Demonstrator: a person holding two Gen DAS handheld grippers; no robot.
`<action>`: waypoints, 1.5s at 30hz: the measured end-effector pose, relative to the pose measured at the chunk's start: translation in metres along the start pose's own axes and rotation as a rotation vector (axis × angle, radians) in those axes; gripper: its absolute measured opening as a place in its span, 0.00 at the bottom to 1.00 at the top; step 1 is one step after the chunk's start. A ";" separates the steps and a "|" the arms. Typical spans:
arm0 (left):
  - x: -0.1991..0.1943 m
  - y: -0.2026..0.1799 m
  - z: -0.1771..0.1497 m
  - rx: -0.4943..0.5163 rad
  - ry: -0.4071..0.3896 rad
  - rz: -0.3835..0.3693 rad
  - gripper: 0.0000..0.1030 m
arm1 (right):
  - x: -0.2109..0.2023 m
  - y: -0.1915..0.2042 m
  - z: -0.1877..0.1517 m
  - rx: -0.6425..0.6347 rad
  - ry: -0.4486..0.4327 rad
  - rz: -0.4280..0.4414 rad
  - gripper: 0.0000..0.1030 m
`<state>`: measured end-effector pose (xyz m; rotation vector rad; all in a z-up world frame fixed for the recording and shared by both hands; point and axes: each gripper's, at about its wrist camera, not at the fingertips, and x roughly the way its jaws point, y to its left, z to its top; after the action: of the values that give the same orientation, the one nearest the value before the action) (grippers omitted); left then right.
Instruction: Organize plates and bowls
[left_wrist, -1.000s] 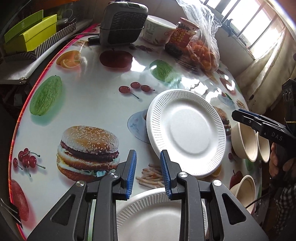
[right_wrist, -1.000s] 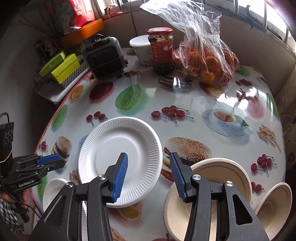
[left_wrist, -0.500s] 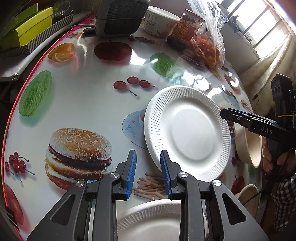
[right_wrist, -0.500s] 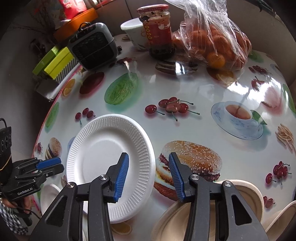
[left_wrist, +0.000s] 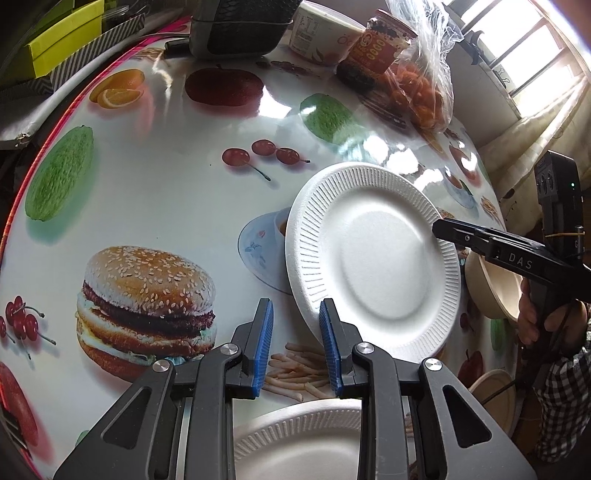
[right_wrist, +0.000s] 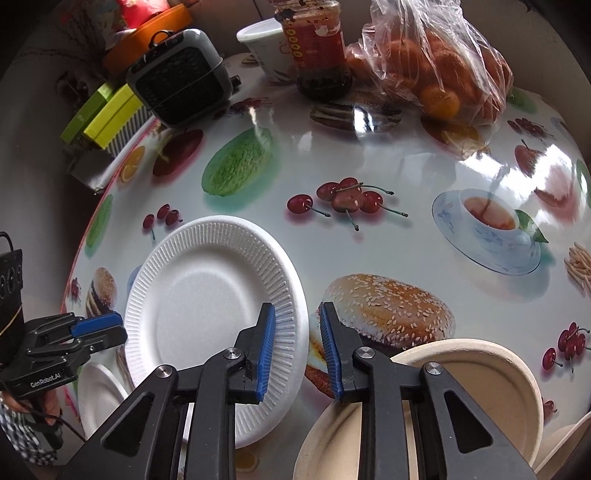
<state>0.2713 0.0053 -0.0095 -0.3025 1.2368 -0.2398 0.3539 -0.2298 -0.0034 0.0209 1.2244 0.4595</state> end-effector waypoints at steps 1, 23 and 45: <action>0.001 0.000 0.001 -0.001 0.000 0.002 0.23 | 0.000 0.001 0.000 -0.001 -0.002 0.000 0.22; 0.003 -0.002 0.002 -0.007 -0.005 -0.016 0.15 | -0.002 0.004 0.000 -0.004 -0.014 -0.011 0.15; -0.035 0.001 -0.007 -0.013 -0.075 -0.015 0.15 | -0.033 0.020 -0.009 0.005 -0.063 0.031 0.15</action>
<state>0.2538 0.0175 0.0187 -0.3295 1.1623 -0.2317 0.3303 -0.2253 0.0287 0.0580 1.1643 0.4798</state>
